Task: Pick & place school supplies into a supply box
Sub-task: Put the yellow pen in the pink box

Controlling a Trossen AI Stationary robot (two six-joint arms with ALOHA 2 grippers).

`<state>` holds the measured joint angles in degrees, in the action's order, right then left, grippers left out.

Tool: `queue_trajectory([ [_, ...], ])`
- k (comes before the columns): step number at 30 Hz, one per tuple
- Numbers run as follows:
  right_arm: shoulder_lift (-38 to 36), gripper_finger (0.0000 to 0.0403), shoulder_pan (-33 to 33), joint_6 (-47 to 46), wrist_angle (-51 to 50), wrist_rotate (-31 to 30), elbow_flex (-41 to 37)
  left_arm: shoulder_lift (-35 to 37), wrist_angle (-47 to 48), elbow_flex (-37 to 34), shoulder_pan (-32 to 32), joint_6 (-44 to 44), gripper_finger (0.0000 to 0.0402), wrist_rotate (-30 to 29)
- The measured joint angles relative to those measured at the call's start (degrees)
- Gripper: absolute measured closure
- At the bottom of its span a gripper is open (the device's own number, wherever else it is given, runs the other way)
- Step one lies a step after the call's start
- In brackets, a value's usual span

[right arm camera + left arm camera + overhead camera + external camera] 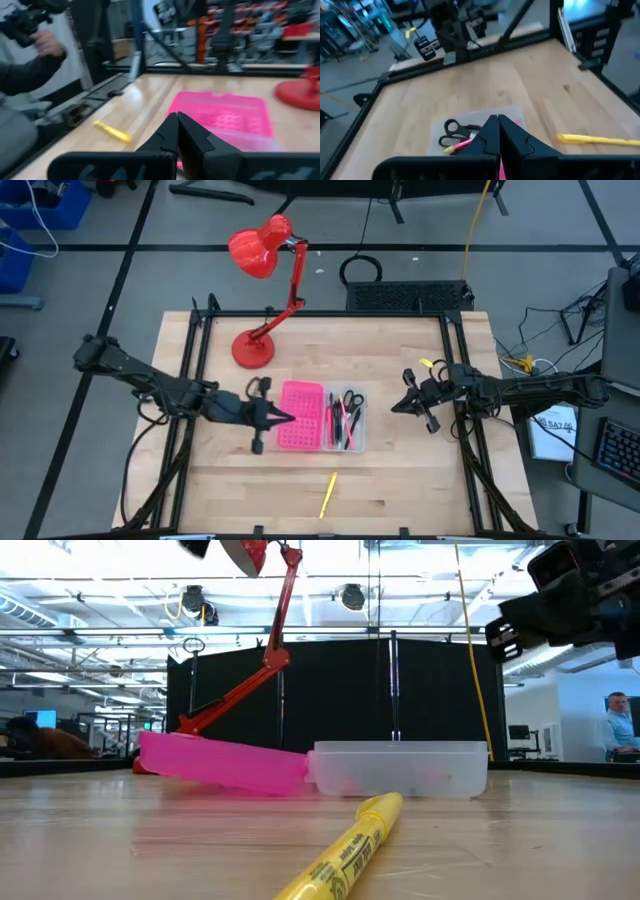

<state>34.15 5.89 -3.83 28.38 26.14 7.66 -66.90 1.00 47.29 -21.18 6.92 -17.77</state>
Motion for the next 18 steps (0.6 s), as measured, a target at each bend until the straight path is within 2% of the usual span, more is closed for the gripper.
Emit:
queue_trajectory([
  [4,0.1,0.0403,0.0,2.3,0.6,-6.7,0.0,5.6,-13.5,-13.9,0.3,-0.5,0.0399,-0.1],
  [7,0.3,0.0403,0.0,3.0,0.6,-12.8,0.0,7.1,-23.1,-23.3,0.3,1.2,0.0400,-0.3],
  [10,0.8,0.0403,0.0,3.3,0.4,-16.0,0.0,7.1,-34.1,-31.2,0.4,3.4,0.0400,-0.3],
  [16,2.6,0.0403,0.0,3.0,0.4,-18.9,0.0,7.1,-48.3,-41.6,2.7,2.5,0.0400,-0.3],
  [18,3.5,0.0403,0.0,2.8,0.4,-19.2,0.1,7.1,-49.5,-43.0,3.7,1.6,0.0400,-0.2],
])
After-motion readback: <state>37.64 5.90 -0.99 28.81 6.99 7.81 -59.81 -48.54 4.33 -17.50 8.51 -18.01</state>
